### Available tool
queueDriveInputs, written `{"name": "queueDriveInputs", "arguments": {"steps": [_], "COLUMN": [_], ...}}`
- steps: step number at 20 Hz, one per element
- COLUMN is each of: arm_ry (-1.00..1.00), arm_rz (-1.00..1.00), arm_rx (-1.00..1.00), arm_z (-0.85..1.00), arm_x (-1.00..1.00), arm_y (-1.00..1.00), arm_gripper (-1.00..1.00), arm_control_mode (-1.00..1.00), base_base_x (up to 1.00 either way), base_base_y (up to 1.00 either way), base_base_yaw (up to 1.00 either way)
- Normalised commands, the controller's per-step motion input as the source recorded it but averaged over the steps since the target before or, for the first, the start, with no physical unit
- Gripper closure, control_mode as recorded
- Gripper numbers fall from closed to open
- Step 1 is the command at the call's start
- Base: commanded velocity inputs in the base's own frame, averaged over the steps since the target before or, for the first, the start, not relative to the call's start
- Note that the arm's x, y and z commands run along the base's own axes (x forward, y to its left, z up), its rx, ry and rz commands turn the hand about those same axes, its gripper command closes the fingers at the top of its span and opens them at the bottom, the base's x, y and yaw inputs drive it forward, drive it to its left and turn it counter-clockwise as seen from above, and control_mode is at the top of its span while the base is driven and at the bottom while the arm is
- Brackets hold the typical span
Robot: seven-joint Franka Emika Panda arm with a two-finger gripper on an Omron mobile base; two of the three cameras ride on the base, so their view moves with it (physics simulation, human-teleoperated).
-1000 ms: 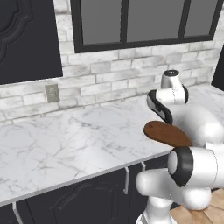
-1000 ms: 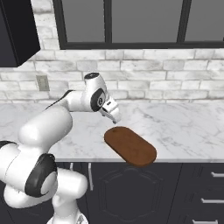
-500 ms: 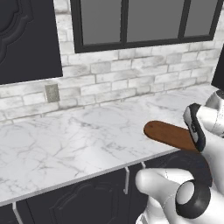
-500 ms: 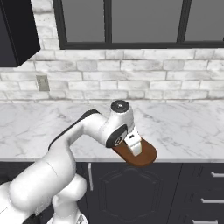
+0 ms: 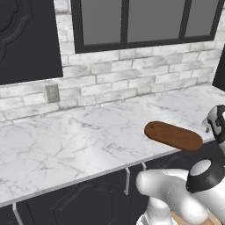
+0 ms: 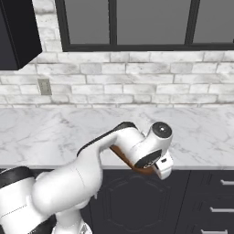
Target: Move the cutting board and knife to the sink. Then move spray from the cabinet to the counter.
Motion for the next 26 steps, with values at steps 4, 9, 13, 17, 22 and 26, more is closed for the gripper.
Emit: {"name": "queueDriveInputs", "arguments": {"steps": [4,9,13,17,22,26], "arm_ry": [0.05,-0.05,-0.19,-0.23,-0.24,-0.21], "arm_rz": [0.08,0.04,0.0,0.0,0.0,0.0], "arm_rx": [0.17,0.19,0.19,0.11,0.07,0.02], "arm_z": [-0.27,-0.2,-0.17,-0.22,-0.3,-0.26], "arm_x": [0.0,0.0,0.0,0.0,0.0,0.01], "arm_y": [-0.5,-0.3,-0.03,0.0,0.0,0.02], "arm_gripper": [-1.0,-1.0,-1.0,-1.0,-1.0,-1.0], "arm_control_mode": [-1.0,-1.0,-1.0,-1.0,-1.0,-1.0], "base_base_x": [0.0,0.0,0.0,0.0,0.0,0.0], "base_base_y": [0.0,0.0,0.0,0.0,0.0,0.0], "base_base_yaw": [0.0,0.0,0.0,0.0,0.0,0.0]}}
